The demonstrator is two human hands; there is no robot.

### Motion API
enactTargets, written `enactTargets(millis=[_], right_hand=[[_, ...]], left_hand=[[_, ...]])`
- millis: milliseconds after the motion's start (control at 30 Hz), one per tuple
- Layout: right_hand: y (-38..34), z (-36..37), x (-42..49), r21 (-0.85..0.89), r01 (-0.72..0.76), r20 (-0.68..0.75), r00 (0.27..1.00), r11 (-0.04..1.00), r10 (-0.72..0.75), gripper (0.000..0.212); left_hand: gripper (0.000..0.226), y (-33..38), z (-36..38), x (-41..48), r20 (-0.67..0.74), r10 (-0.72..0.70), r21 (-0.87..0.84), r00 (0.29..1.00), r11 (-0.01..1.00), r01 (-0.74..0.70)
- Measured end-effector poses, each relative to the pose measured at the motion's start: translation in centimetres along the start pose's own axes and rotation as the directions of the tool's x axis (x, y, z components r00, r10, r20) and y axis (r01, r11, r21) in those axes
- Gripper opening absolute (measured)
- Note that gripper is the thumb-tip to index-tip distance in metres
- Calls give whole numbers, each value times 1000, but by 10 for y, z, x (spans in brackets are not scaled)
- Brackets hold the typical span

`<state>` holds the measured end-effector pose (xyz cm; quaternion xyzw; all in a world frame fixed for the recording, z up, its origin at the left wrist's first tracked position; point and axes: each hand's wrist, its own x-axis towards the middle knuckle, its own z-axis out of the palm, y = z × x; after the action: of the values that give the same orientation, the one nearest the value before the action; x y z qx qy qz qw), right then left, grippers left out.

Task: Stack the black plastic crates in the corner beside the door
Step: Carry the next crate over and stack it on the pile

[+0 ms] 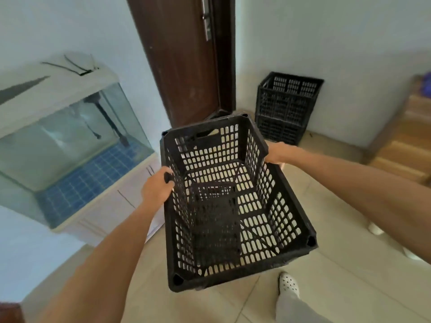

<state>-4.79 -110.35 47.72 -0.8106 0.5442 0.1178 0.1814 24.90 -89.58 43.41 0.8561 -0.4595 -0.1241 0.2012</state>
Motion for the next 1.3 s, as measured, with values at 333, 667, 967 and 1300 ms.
enactTargets(millis=[333, 667, 967, 1300], right_hand=[[221, -54, 48, 227, -206, 81, 978, 952, 192, 37], [390, -93, 90, 353, -376, 112, 926, 857, 360, 33], [453, -125, 171, 436, -434, 107, 895, 788, 434, 29], [465, -198, 326, 571, -476, 258, 878, 669, 404, 37]], left_hand=[[25, 218, 93, 111, 144, 247, 13, 958, 968, -252], [38, 400, 172, 164, 221, 371, -30, 902, 927, -374], [41, 473, 226, 260, 201, 399, 35, 895, 910, -413], [54, 520, 262, 444, 326, 391, -26, 861, 914, -405]])
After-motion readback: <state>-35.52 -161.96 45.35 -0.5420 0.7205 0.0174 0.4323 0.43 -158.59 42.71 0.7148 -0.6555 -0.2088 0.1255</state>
